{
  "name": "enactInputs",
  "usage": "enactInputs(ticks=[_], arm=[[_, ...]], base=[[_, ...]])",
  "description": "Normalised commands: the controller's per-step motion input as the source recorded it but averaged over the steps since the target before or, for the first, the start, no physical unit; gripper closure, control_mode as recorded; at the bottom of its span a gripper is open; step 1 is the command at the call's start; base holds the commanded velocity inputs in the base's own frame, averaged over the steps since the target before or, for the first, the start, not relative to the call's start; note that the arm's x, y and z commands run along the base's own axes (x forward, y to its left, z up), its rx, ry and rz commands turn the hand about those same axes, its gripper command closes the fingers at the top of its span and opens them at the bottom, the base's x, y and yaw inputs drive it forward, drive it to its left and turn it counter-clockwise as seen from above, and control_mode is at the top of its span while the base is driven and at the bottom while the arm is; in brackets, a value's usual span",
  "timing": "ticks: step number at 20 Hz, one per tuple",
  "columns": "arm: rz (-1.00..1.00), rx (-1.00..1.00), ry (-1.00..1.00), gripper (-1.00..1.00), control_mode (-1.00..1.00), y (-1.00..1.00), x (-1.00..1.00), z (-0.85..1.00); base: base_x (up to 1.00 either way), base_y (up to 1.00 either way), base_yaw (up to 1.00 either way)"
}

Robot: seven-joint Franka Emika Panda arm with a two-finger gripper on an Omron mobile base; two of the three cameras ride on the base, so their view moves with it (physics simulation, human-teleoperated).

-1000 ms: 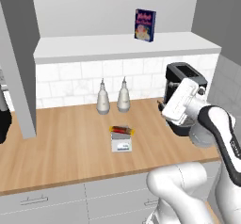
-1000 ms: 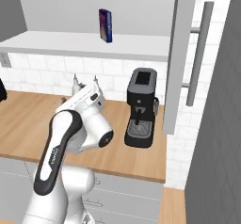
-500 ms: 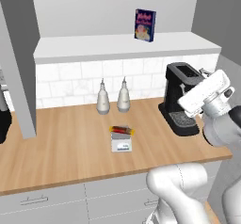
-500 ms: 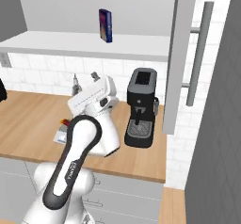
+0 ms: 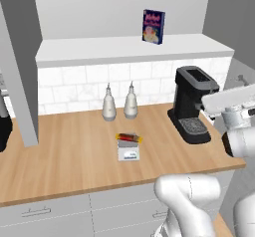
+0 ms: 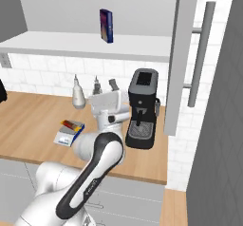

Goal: Pick the bar and place it on the digital scale for weighing, and close the cabinet.

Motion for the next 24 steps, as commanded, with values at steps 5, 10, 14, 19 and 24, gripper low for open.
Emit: enactInputs(ticks=[5,10,14,19,24], arm=[[-0.19,0.01,0.0,-1.0,-1.0,-0.98,-0.48,0.27],[-0.1,-0.01,-0.09,-1.0,-1.0,-0.81,-0.63,-0.21],[-0.05,0.0,-0.07,-1.0,-1.0,-0.64,-0.23,-0.23],[-0.03,0.0,0.0,-1.0,-1.0,-0.55,0.0,-0.34],[0.0,-0.04,-0.1,-1.0,-1.0,-0.13,-0.53,-0.87]], base=[[0.0,0.0,0.0],[0.0,0.0,0.0],[0.0,0.0,0.0],[0.0,0.0,0.0],[0.0,0.0,0.0]])
